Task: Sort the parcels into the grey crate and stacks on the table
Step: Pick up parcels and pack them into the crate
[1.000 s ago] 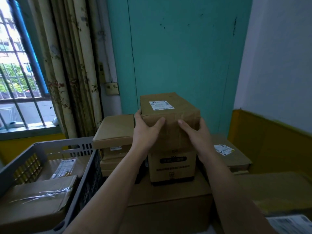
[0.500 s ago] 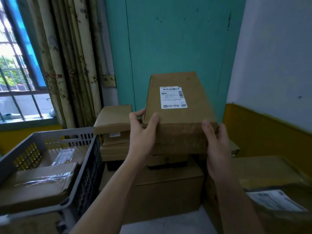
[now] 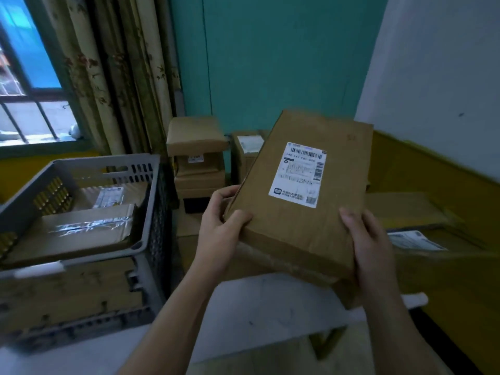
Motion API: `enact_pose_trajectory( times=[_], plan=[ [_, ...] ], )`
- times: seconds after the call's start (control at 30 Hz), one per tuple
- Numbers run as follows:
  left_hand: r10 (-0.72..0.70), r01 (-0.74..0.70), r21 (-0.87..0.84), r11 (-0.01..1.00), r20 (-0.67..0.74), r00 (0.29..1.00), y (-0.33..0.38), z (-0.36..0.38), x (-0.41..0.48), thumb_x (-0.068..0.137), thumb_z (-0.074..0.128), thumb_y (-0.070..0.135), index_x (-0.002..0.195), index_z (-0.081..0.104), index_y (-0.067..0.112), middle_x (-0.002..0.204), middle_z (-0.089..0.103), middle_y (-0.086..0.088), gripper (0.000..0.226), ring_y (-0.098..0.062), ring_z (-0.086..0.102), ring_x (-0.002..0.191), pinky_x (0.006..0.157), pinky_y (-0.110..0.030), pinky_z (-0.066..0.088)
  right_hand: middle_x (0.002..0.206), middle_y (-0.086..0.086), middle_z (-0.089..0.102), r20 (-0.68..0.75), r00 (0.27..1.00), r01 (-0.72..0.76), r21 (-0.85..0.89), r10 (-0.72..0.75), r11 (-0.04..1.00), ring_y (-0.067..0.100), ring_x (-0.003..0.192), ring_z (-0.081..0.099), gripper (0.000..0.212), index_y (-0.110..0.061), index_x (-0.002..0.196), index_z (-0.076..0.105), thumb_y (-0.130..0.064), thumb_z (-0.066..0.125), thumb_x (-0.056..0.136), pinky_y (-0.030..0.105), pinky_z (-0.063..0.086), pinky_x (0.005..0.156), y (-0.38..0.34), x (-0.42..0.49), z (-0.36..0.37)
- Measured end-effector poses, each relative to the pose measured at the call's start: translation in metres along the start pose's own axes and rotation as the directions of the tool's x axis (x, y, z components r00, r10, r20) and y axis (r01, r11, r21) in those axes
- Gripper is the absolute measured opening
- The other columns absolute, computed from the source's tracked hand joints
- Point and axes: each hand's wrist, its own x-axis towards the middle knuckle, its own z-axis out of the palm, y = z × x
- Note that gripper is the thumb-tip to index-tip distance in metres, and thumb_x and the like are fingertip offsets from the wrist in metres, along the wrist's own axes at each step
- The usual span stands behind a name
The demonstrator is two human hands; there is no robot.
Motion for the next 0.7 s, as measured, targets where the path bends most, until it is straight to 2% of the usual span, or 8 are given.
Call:
enact_pose_trajectory(
  times=[0.07,0.13,0.27,0.37,0.43,0.53,0.6,0.7],
  plan=[
    [-0.026,0.025,-0.031,0.999,-0.042,0.999,-0.007,-0.010,-0.016,0.082,0.067,0.024,0.116,0.062,0.031,0.115,0.060,0.009,0.035,-0.015,0.060,0.102,0.074,-0.028,0.051,0.129,-0.001,0.060,0.001,0.999,0.038,-0.060,-0.038,0.997,0.020,0.115,0.059,0.056,-0.033,0.121,0.065,-0.062,0.070,0.074,0.045,0.052,0.091,0.009,-0.025,0.002],
    [-0.043,0.040,-0.038,0.998,-0.055,0.998,-0.013,-0.018,-0.030,0.084,0.068,0.025,0.112,0.063,0.031,0.111,0.060,0.012,0.030,-0.008,0.060,0.098,0.074,-0.022,0.049,0.135,-0.004,0.057,0.050,0.998,0.046,0.011,-0.047,0.999,0.018,0.119,0.059,0.078,-0.036,0.132,0.057,-0.068,0.071,0.062,0.046,0.051,0.095,0.021,-0.046,0.002],
    [-0.108,0.107,-0.016,0.994,-0.038,0.993,-0.026,-0.034,-0.057,0.094,0.063,0.016,0.115,0.064,0.027,0.114,0.059,0.011,0.024,-0.008,0.059,0.100,0.071,-0.019,0.047,0.132,-0.016,0.058,0.113,0.991,0.051,0.132,-0.066,0.990,0.009,0.116,0.061,0.070,-0.051,0.137,0.041,-0.043,0.069,0.074,0.040,0.051,0.093,0.035,-0.076,0.005],
    [-0.178,0.179,0.017,0.984,-0.046,0.983,-0.036,-0.045,-0.073,0.094,0.064,0.024,0.116,0.064,0.028,0.118,0.059,0.007,0.022,-0.013,0.059,0.104,0.079,-0.026,0.050,0.143,-0.008,0.051,0.089,0.996,0.013,0.140,-0.026,0.990,0.016,0.124,0.056,0.095,-0.046,0.151,0.027,-0.053,0.069,0.066,0.048,0.048,0.100,0.044,-0.091,0.009],
    [-0.237,0.239,0.029,0.971,-0.046,0.970,-0.043,-0.053,-0.083,0.090,0.070,0.041,0.114,0.065,0.032,0.121,0.061,0.003,0.026,-0.017,0.062,0.106,0.086,-0.035,0.055,0.146,-0.005,0.049,0.068,0.997,-0.040,0.111,0.032,0.993,0.020,0.127,0.053,0.100,-0.045,0.153,0.023,-0.062,0.064,0.063,0.052,0.045,0.105,0.052,-0.100,0.013],
    [-0.276,0.277,0.029,0.961,-0.024,0.961,-0.052,-0.067,-0.096,0.071,0.076,0.068,0.114,0.066,0.034,0.117,0.067,0.003,0.056,-0.016,0.067,0.105,0.090,-0.041,0.057,0.137,-0.004,0.057,0.059,0.982,-0.181,0.060,0.177,0.982,0.022,0.120,0.059,0.095,-0.041,0.150,0.033,-0.072,0.058,0.064,0.054,0.044,0.105,0.064,-0.112,0.017],
    [-0.273,0.271,0.089,0.958,0.013,0.962,-0.058,-0.078,-0.102,0.063,0.073,0.075,0.117,0.065,0.033,0.116,0.069,0.004,0.068,-0.015,0.068,0.104,0.091,-0.042,0.057,0.123,0.001,0.069,0.104,0.945,-0.322,0.119,0.311,0.939,0.024,0.110,0.066,0.074,-0.028,0.138,0.053,-0.072,0.051,0.079,0.050,0.048,0.100,0.068,-0.114,0.017],
    [-0.249,0.232,0.196,0.953,0.064,0.966,-0.063,-0.089,-0.106,0.067,0.076,0.072,0.126,0.057,0.030,0.118,0.067,0.006,0.075,-0.009,0.068,0.100,0.082,-0.028,0.058,0.106,0.010,0.075,0.216,0.856,-0.501,0.128,0.469,0.856,0.029,0.100,0.070,0.063,-0.017,0.114,0.070,-0.064,0.034,0.096,0.043,0.052,0.089,0.067,-0.110,0.017]
  ],
)
